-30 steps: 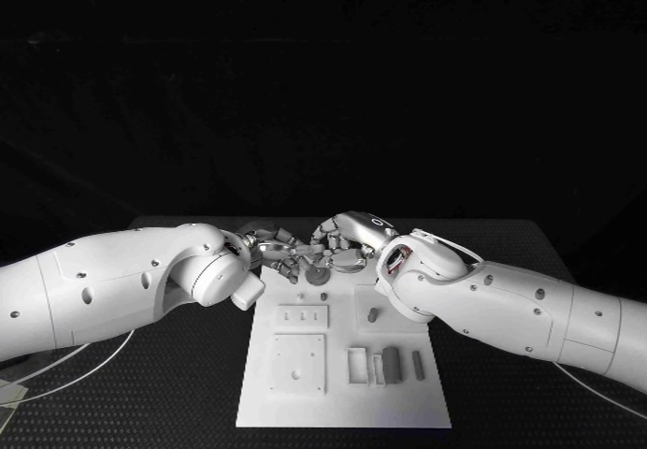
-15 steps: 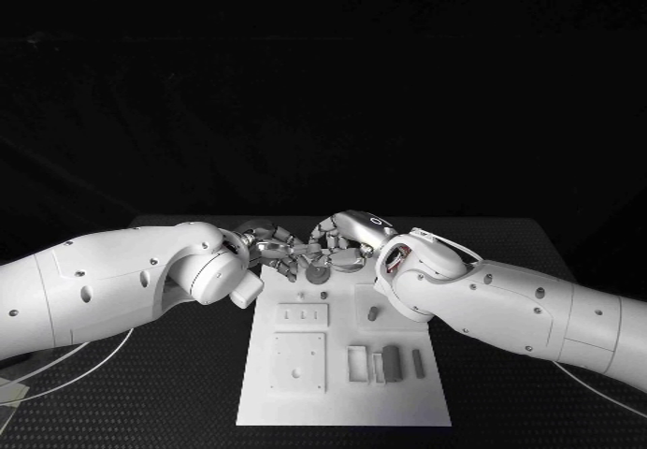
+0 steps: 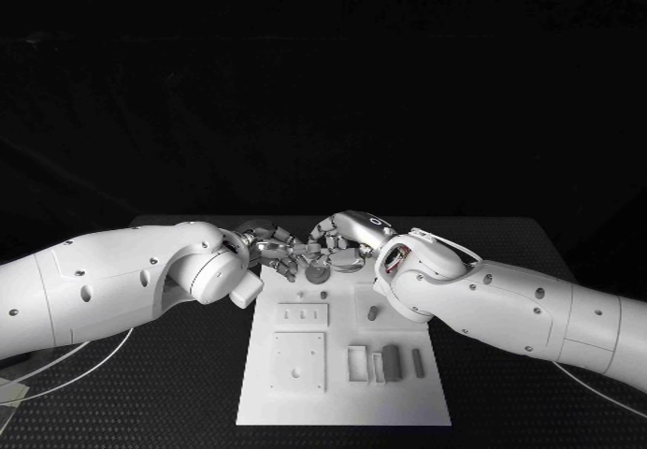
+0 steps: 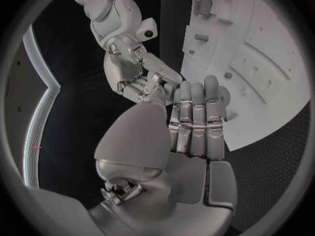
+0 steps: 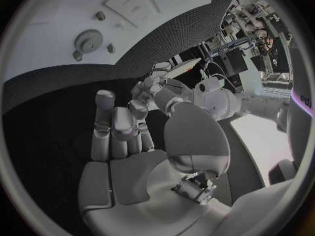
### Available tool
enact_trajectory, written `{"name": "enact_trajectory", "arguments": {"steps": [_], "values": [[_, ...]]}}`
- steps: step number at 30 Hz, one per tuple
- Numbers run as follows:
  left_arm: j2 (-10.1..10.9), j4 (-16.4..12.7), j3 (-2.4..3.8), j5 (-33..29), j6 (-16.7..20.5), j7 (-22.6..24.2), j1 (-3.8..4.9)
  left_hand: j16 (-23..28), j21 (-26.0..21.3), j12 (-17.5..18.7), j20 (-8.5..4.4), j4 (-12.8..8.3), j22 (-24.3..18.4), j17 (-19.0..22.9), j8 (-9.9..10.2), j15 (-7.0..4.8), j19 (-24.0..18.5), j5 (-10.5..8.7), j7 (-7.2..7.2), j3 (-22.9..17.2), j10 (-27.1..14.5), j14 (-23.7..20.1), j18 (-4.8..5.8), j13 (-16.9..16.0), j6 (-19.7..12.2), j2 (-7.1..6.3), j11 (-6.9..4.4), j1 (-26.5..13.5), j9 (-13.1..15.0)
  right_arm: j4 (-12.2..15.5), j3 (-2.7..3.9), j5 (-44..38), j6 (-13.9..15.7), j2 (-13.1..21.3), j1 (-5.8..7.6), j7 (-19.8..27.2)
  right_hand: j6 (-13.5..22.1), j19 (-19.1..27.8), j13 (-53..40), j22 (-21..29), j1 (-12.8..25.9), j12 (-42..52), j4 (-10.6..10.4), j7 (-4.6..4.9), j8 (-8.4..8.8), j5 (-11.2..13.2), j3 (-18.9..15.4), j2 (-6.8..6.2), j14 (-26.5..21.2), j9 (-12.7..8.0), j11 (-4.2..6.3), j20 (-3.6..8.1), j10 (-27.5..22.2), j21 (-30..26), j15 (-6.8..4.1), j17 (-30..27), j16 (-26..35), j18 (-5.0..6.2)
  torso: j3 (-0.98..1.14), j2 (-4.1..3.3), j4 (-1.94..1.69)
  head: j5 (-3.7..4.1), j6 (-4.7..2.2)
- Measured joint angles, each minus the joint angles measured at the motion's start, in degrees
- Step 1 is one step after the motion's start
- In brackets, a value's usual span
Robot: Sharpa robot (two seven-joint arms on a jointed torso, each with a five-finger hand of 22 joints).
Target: Assemble the parts on the task board
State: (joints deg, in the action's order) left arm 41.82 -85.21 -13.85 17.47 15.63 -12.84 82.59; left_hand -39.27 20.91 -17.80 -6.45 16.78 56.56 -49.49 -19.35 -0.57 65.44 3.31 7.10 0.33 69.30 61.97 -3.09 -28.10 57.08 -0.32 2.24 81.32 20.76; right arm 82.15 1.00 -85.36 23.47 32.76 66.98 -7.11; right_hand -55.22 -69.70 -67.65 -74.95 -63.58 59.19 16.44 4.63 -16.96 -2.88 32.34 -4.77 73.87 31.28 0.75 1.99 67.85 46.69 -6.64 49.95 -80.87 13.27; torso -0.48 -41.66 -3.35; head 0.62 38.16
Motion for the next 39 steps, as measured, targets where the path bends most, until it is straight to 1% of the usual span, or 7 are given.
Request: {"name": "enact_trajectory", "arguments": {"steps": [5, 15, 17, 22, 27, 37, 39], "values": [[0.00, -0.01, 0.01, 0.03, 0.00, -0.18, 0.00, -0.44, -0.46, 0.00, 0.01, -0.09, 0.37, 0.42, 0.00, -0.08, 0.01, 0.51, 0.04, -1.38, 0.00, 0.08, 0.00, -0.05, 0.35, -0.44, 0.00, 2.56, -0.01, 0.01, 0.00, 0.01, -0.01, -0.02, -0.05, -0.05, 0.00, 0.08, 0.00, 0.00, 0.00, 0.00, 0.00, 0.00, 0.02, 0.00, 0.00, 0.00, -0.01, 0.02, -0.02, -0.08, 0.03, 0.00, 0.01, 0.00, 0.00, 0.00, -0.01, -0.01, 0.00, -0.01, 0.06], [0.02, -0.05, 0.00, 0.05, 0.01, -0.58, 0.00, -1.29, -1.11, 0.00, 0.02, -0.25, 1.19, 1.00, 0.14, -0.27, 0.00, 8.88, -0.16, -4.52, 0.42, -0.14, 0.01, -0.04, 0.55, -1.92, 0.00, 5.39, -0.03, -0.10, 0.00, 0.01, -0.01, -0.17, -0.17, -0.15, 0.01, 0.10, -0.04, 0.00, 0.00, 0.00, 0.00, 0.01, 0.17, 0.00, 0.00, 0.00, 0.00, 0.07, -0.03, -0.10, 0.04, 0.00, 0.03, -0.01, 0.00, 0.00, -0.05, -0.01, -0.02, -0.10, 0.17], [0.03, -0.08, 0.00, 0.05, 0.02, -0.63, -0.01, -1.29, -1.43, 0.00, 0.02, -0.30, 1.42, 1.10, 0.42, -0.27, 0.00, 11.23, -0.37, -4.95, 0.66, -0.15, 0.02, -0.11, 0.75, -2.16, -0.24, 5.93, 0.08, -0.14, 0.00, 0.02, -0.01, -0.20, -0.19, -0.15, 0.01, 0.10, -0.04, 0.00, 0.00, 0.00, 0.00, 0.01, 0.18, 0.00, 0.00, 0.00, 0.00, 0.08, -0.03, -0.10, 0.04, 0.00, 0.03, -0.01, 0.00, 0.00, -0.07, -0.01, -0.03, -0.10, 0.19], [0.07, -0.09, -0.01, 0.05, 0.04, -0.74, -0.02, -1.74, -1.77, 0.00, 0.03, -0.50, 1.75, 1.19, 0.33, -0.26, 0.01, 14.45, -0.58, -5.72, 0.72, -0.16, 0.03, -0.16, 0.93, -2.30, -0.30, 6.67, 0.31, -0.21, 0.02, 0.02, -0.01, -0.31, -0.26, -0.14, 0.02, 0.11, -0.04, 0.00, 0.00, 0.23, 0.00, 0.02, 0.18, 0.00, 0.00, 0.00, 0.01, 0.13, -0.03, -0.11, 0.05, 0.00, 0.04, 0.00, 0.00, 0.00, -0.08, 0.00, -0.03, -0.13, 0.21], [0.08, -0.09, -0.03, 0.00, 0.13, -0.85, -0.04, -1.74, -1.78, 0.00, 0.12, -0.51, 1.95, 1.28, 0.03, -0.25, 0.09, 15.50, -0.48, -6.22, 1.17, -0.16, 0.08, -0.24, 1.26, -2.23, -0.34, 7.20, 0.40, -0.46, 0.03, 0.02, -0.08, -0.50, -0.33, -0.06, 0.02, 0.09, -0.04, 0.00, 0.00, 0.23, 0.01, 0.02, 0.20, 0.00, -0.01, 0.00, 0.01, 0.23, -0.03, -0.09, 0.06, 0.00, 0.05, 0.04, 0.00, 0.00, -0.08, 0.01, -0.02, -0.13, 0.23], [0.11, -0.05, -0.07, -0.53, 0.82, -0.93, -0.07, -3.25, -1.78, -0.34, -0.41, -0.65, 2.88, 0.80, -0.12, -0.78, 0.66, 15.49, -1.10, -6.82, 2.57, 0.38, 0.68, -0.69, 2.53, -1.64, -0.72, 7.80, 0.29, -1.59, 0.05, 0.05, -0.27, -0.98, -0.51, 0.15, 0.10, 0.09, -0.03, 0.00, 0.31, 0.23, 0.01, 0.10, 0.33, 0.01, -0.02, -0.31, -0.20, 0.03, 0.06, 0.15, -0.30, 0.00, -0.01, 0.03, 0.00, 0.00, -0.04, 0.01, -0.03, -0.03, 0.30], [0.11, -0.06, 0.01, -0.62, 0.92, -0.83, -0.02, -3.51, -1.77, -0.58, -0.50, -0.65, 3.08, 0.64, -0.12, -1.07, 0.93, 15.49, -1.16, -6.83, 2.86, 0.67, 0.66, -0.81, 2.66, -1.65, -0.85, 7.82, 0.29, -2.00, -0.04, 0.05, -0.31, -0.96, -0.60, 0.16, 0.72, 0.10, 0.11, 0.00, 0.84, 0.16, 0.01, 0.72, 0.81, 0.00, -0.01, -0.84, -0.24, -0.02, -0.18, 0.16, -0.77, 0.00, 0.00, 0.03, 0.00, 0.01, -0.04, 0.01, -0.03, -0.03, 0.31]]}}
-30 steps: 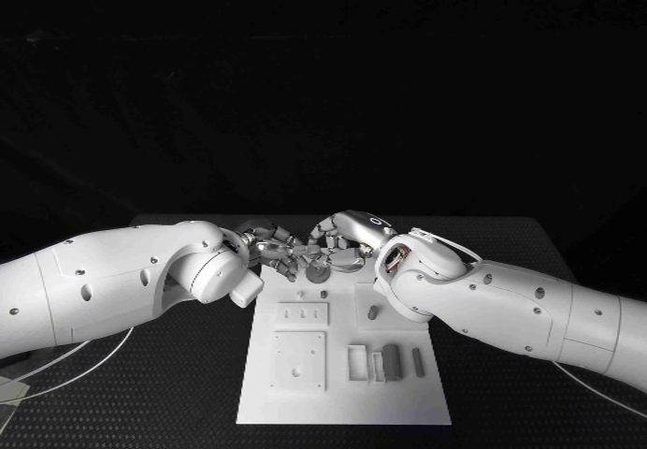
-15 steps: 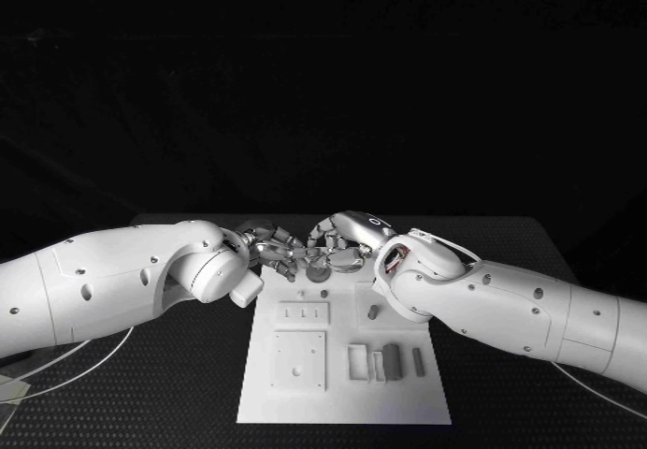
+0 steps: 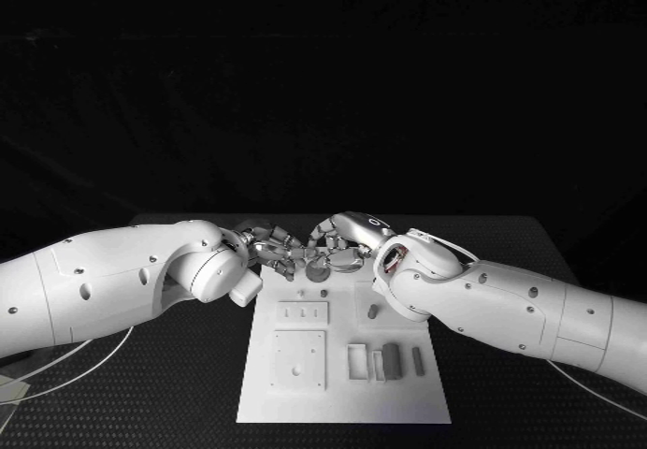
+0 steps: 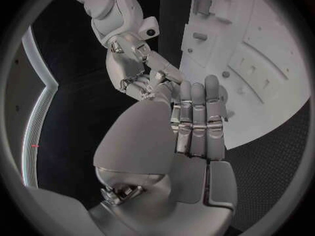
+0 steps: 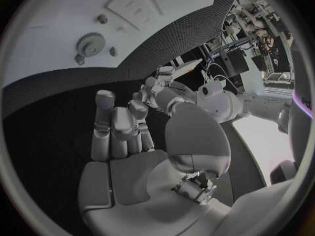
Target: Assemble the parts on the task board
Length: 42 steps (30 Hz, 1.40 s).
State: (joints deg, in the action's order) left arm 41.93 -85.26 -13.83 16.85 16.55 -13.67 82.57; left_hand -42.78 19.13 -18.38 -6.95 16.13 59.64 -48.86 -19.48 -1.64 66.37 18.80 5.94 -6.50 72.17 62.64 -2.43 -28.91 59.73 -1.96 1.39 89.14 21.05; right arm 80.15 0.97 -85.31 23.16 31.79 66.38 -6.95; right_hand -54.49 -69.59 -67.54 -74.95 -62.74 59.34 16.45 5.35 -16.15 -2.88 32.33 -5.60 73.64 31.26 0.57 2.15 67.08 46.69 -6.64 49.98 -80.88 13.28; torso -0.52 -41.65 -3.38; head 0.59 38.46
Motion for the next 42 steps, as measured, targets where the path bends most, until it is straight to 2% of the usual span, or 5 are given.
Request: {"name": "enact_trajectory", "arguments": {"steps": [9, 24, 30, 32, 42], "values": [[0.00, 0.13, 0.04, -0.28, -0.02, 0.26, 0.05, -2.22, 0.71, -1.10, -0.83, -0.01, 1.63, -1.59, 0.01, -0.72, 1.05, 4.30, 0.09, 0.00, 0.73, 0.72, 0.31, -1.12, 0.68, -0.49, -0.07, 0.49, -0.08, -0.49, -0.04, 0.66, 0.66, 1.17, -0.08, 0.17, 6.31, 1.54, 1.14, 0.00, 2.63, -1.71, -0.64, 2.78, 4.34, 0.00, -1.42, -4.16, -1.72, -1.86, -2.43, -0.74, -3.20, -0.36, 2.16, -0.11, 0.35, -0.07, 0.08, 0.00, 0.03, -0.06, 0.08], [-0.14, 1.37, 0.03, 0.21, -2.07, -1.98, 0.05, -5.15, 2.45, -3.31, -1.93, -0.02, 4.97, -3.57, 0.01, -1.70, 2.33, 4.80, -0.15, 0.01, 1.57, 1.29, 1.20, -3.81, 1.53, -0.05, -0.52, -2.07, -1.33, -1.53, 0.03, 1.65, 2.78, 6.39, -0.20, 1.21, 7.26, 2.15, 1.33, 0.00, 2.39, -1.71, -0.48, 3.32, 4.34, 0.00, -1.58, -4.36, -2.03, -1.88, -2.94, -0.94, -3.71, -0.59, 2.47, -0.11, 0.35, -0.07, 0.15, 0.03, 0.08, -0.64, 0.32], [-1.95, 2.94, 0.05, 3.17, -3.59, -6.46, -0.26, -7.27, 4.25, -5.56, -2.75, 0.00, 7.07, -4.51, 0.01, -2.47, 3.09, 4.76, -0.71, 0.00, 2.29, 2.06, 1.30, -5.50, 2.14, 0.02, -1.23, -3.56, -1.33, -2.64, 1.83, 3.12, 3.67, 7.13, 0.05, 1.74, 7.36, 2.16, 1.44, 0.00, 2.08, -1.71, -0.48, 3.25, 4.34, 0.00, -1.58, -4.05, -2.23, -1.88, -2.94, -0.95, -3.71, -0.59, 2.67, -0.11, 0.35, -0.07, 0.22, 0.07, 0.16, -0.82, 0.27], [-2.81, 3.88, 0.07, 4.35, -4.08, -8.01, -0.90, -8.54, 5.06, -6.76, -3.06, 0.02, 8.34, -5.01, 0.01, -2.62, 3.32, 7.44, -0.72, -0.01, 2.40, 1.91, 1.31, -6.48, 2.18, -0.03, -1.34, -3.86, -1.33, -2.89, 2.19, 3.79, 3.89, 7.17, 0.14, 1.88, 7.35, 2.17, 1.44, 0.00, 2.08, -1.71, -0.48, 3.27, 4.34, 0.00, -1.58, -4.05, -2.23, -1.88, -2.94, -0.96, -3.71, -0.59, 2.67, -0.11, 0.35, -0.07, 0.22, 0.07, 0.15, -0.83, 0.26], [-5.78, 7.20, 0.03, 10.35, -5.72, -12.75, -3.46, -14.73, 9.10, -13.27, -4.77, 0.32, 14.47, -6.18, 0.01, -4.93, 4.69, 9.78, -1.85, -0.80, 3.10, 2.89, 1.33, -11.73, 3.33, -0.66, -4.10, -8.42, -1.33, -4.01, 3.18, 5.96, 4.11, 7.27, 0.48, 2.18, 7.34, 2.36, 1.56, 0.00, 2.09, -1.71, -0.33, 3.27, 4.34, 0.00, -1.73, -4.05, -2.23, -1.83, -2.93, -1.15, -3.70, -0.59, 2.67, -0.11, 0.35, -0.07, 0.29, 0.06, 0.16, -0.51, 0.88]]}}
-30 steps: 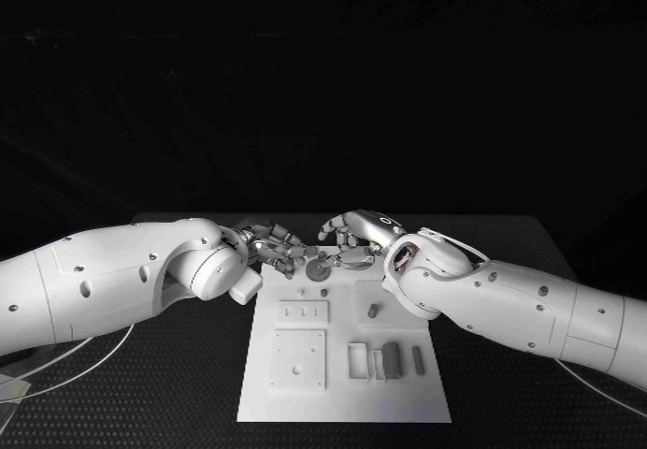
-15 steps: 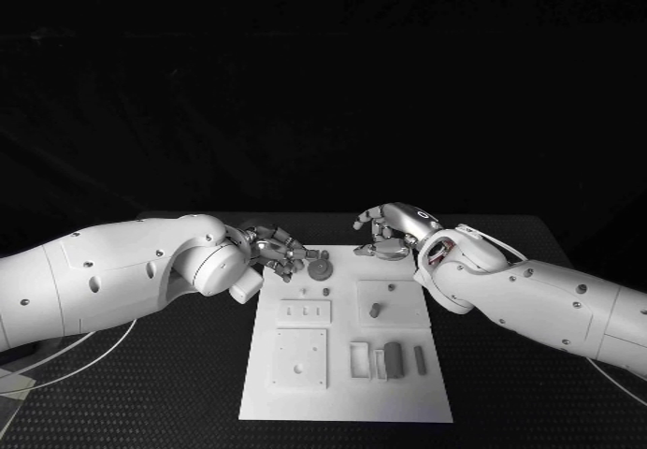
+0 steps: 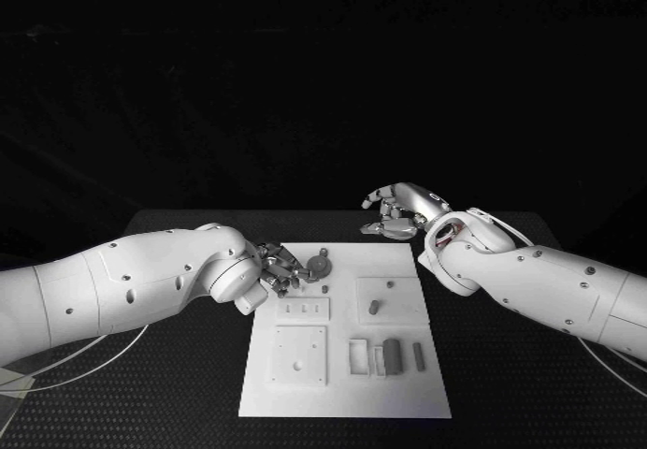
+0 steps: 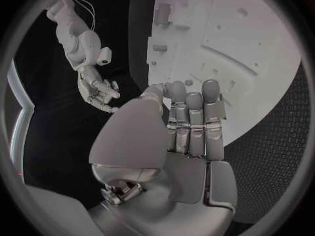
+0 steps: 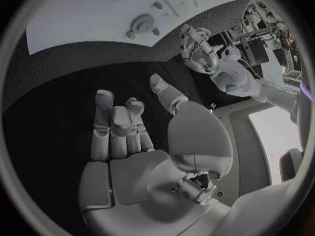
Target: Assemble the parts on the task board
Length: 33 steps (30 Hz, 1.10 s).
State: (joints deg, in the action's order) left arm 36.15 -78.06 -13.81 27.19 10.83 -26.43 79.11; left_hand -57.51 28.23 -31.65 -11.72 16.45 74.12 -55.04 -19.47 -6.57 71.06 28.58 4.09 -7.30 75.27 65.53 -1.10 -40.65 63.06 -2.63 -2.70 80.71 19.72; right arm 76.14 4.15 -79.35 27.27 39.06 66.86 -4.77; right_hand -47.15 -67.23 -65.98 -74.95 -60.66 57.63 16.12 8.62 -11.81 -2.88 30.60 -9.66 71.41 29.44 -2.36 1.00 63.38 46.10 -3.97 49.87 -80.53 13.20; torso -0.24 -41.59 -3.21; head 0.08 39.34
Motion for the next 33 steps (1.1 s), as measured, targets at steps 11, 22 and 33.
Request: {"name": "enact_trajectory", "arguments": {"steps": [11, 22, 33], "values": [[-1.33, 0.87, 0.03, 6.46, -2.68, -2.95, -0.49, -5.99, 2.86, -3.83, -1.93, -24.01, 0.83, 4.18, -1.02, -1.15, 1.53, 1.41, -1.30, -17.66, 1.03, 0.72, 0.03, -2.27, 1.30, 1.48, -2.02, -26.01, 6.82, -0.99, 0.15, 1.14, 0.02, -0.39, 0.33, 0.13, -0.03, 0.09, 0.07, 0.00, -0.23, 0.00, 0.00, -0.03, 0.00, 0.00, 0.00, 0.23, 0.00, 0.00, 0.00, -0.10, 0.00, 0.00, 0.00, 0.00, 0.27, 0.01, -0.01, -0.03, -0.09, 0.12, 1.36], [-1.81, 1.58, 0.04, 11.96, -7.34, -5.18, -0.51, -7.02, 3.52, -4.46, -2.39, -24.37, 0.82, 4.88, -1.22, -1.64, 2.68, 1.35, -1.92, -17.84, 1.71, 1.21, 0.04, -2.51, 1.92, 1.98, -2.31, -28.31, 9.74, -1.14, 0.17, 1.47, -0.01, -0.55, 0.38, 0.18, -0.12, 0.10, 0.13, 0.00, -0.23, 0.00, 0.16, -0.12, 0.00, 0.00, -0.16, 0.23, 0.00, 0.00, -0.01, -0.11, -0.01, 0.00, 0.00, 0.00, 0.27, 0.01, -0.07, -0.03, -0.09, 0.21, 1.91], [-4.19, 4.58, 0.07, 19.32, -9.82, -6.12, -1.53, -7.05, 3.51, -4.46, -2.38, -24.57, 0.81, 5.04, -3.44, -1.64, 2.87, 1.31, -2.04, -17.91, 1.72, 1.21, 0.05, -2.50, 2.04, 1.88, -2.30, -28.86, 10.16, -1.17, 0.18, 1.71, -0.09, -0.83, 0.39, 0.20, -0.14, 0.20, 0.20, 0.00, -0.23, 0.00, 0.16, -0.14, 0.00, 0.00, -0.16, 0.23, 0.00, 0.04, -0.20, -0.21, -0.21, 0.00, 0.01, 0.00, 0.27, 0.01, -0.09, -0.03, -0.10, 0.14, 2.29]]}}
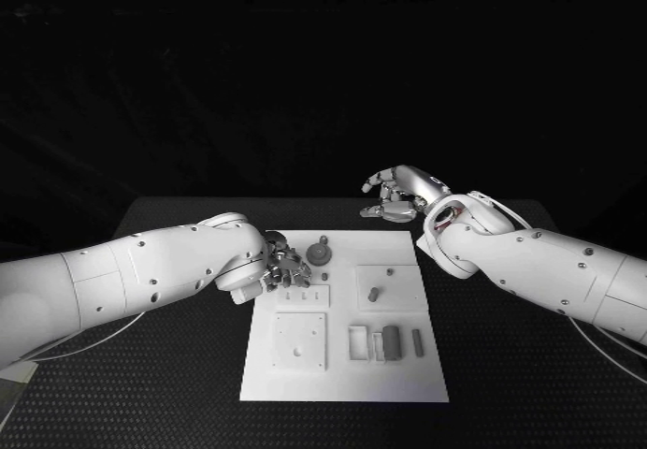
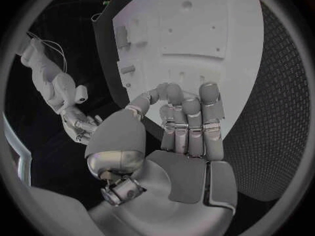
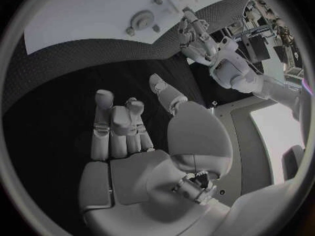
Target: Assemble the parts on the task board
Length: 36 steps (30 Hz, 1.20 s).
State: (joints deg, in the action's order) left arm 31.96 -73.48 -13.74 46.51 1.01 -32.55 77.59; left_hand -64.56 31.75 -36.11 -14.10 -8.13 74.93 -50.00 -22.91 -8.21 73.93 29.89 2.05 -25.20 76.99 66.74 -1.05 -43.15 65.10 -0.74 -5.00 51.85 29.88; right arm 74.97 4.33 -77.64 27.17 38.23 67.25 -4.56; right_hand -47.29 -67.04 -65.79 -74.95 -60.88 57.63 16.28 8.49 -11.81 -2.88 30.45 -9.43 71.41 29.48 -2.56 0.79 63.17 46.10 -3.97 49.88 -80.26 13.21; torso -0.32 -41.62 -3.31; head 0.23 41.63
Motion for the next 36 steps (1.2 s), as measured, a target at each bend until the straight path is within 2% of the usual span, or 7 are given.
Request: {"name": "enact_trajectory", "arguments": {"steps": [4, 15, 20, 34, 36], "values": [[-0.52, 0.61, 0.00, 1.42, -0.54, -0.23, -0.48, 0.00, 0.26, -0.22, 0.01, 0.00, 0.00, 0.05, -0.38, 0.00, 0.01, -0.01, -0.01, 0.00, 0.00, 0.00, 0.00, -0.05, 0.01, 0.00, 0.01, 0.00, 0.00, 0.04, 0.00, 0.03, -0.04, -0.07, 0.00, 0.01, -0.03, 0.00, 0.00, 0.00, -0.22, 0.00, 0.00, -0.03, 0.00, 0.00, 0.00, 0.22, 0.00, 0.00, 0.00, 0.00, 0.00, 0.00, 0.00, 0.00, 0.00, 0.00, 0.00, -0.02, 0.05, 0.03, 0.09], [-1.22, 1.50, 0.03, 4.40, -1.83, -0.57, -1.13, -0.23, 0.26, -0.22, 0.10, -0.08, -0.01, 0.11, -1.25, 0.00, 0.10, -0.23, -0.06, 0.08, 0.08, 0.00, 0.00, -0.10, 0.07, 0.00, 0.10, 0.01, 0.00, 0.26, 0.00, 0.08, -0.15, -0.06, 0.00, 0.02, -0.08, 0.01, 0.05, 0.00, -0.22, 0.00, 0.00, -0.08, 0.00, 0.00, 0.00, 0.22, 0.00, -0.01, 0.01, -0.01, 0.01, 0.00, 0.00, 0.00, 0.00, 0.00, -0.01, -0.01, -0.03, 0.27, 0.59], [-1.42, 1.82, 0.02, 5.15, -2.34, -0.67, -1.53, -0.23, 0.25, -0.22, 0.11, -0.09, -0.02, 0.16, -2.37, 0.01, 0.10, -0.44, -0.07, 0.08, 0.08, -0.01, 0.00, -0.10, 0.07, 0.00, 0.11, 0.01, 0.00, 0.29, 0.00, 0.09, -0.21, -0.06, 0.00, 0.02, -0.09, 0.01, 0.04, 0.00, -0.22, 0.00, 0.00, -0.09, 0.00, 0.00, 0.00, 0.22, -0.19, -0.01, 0.01, -0.02, 0.01, 0.00, 0.19, 0.00, 0.00, 0.00, -0.04, 0.03, -0.05, 0.39, 0.65], [-1.95, 2.23, 0.03, 6.67, -3.27, -0.73, -1.99, -0.22, 0.25, -0.22, 0.22, -0.16, -0.03, 0.23, -3.57, 0.02, 0.19, -0.56, -0.07, 0.16, 0.00, -0.02, 0.00, -0.09, 0.07, -0.01, 0.21, 0.02, 0.02, 0.40, 0.00, 0.11, -0.38, -0.08, 0.00, 0.01, 0.07, 0.10, 0.10, 0.00, -0.22, 0.00, 0.00, 0.07, 0.00, 0.00, 0.00, 0.22, -0.19, -0.02, 0.01, -0.10, 0.01, 0.00, 0.19, 0.00, 0.00, 0.01, -0.06, 0.04, -0.07, 0.70, 0.65], [-2.00, 2.28, 0.04, 6.89, -3.30, -0.73, -2.04, -0.22, 0.25, -0.22, 0.23, -0.16, -0.03, 0.25, -3.57, 0.02, 0.18, -0.43, -0.07, 0.16, 0.00, -0.02, 0.00, -0.09, 0.07, -0.01, 0.21, 0.02, 0.74, 0.42, 0.00, 0.11, -0.40, -0.10, 0.00, 0.01, 0.07, 0.10, 0.10, 0.00, -0.22, 0.00, 0.00, 0.07, 0.00, 0.00, 0.00, 0.22, -0.19, -0.02, 0.01, -0.10, 0.01, 0.00, 0.19, 0.00, 0.00, 0.00, -0.07, 0.05, -0.06, 0.70, 0.62]]}}
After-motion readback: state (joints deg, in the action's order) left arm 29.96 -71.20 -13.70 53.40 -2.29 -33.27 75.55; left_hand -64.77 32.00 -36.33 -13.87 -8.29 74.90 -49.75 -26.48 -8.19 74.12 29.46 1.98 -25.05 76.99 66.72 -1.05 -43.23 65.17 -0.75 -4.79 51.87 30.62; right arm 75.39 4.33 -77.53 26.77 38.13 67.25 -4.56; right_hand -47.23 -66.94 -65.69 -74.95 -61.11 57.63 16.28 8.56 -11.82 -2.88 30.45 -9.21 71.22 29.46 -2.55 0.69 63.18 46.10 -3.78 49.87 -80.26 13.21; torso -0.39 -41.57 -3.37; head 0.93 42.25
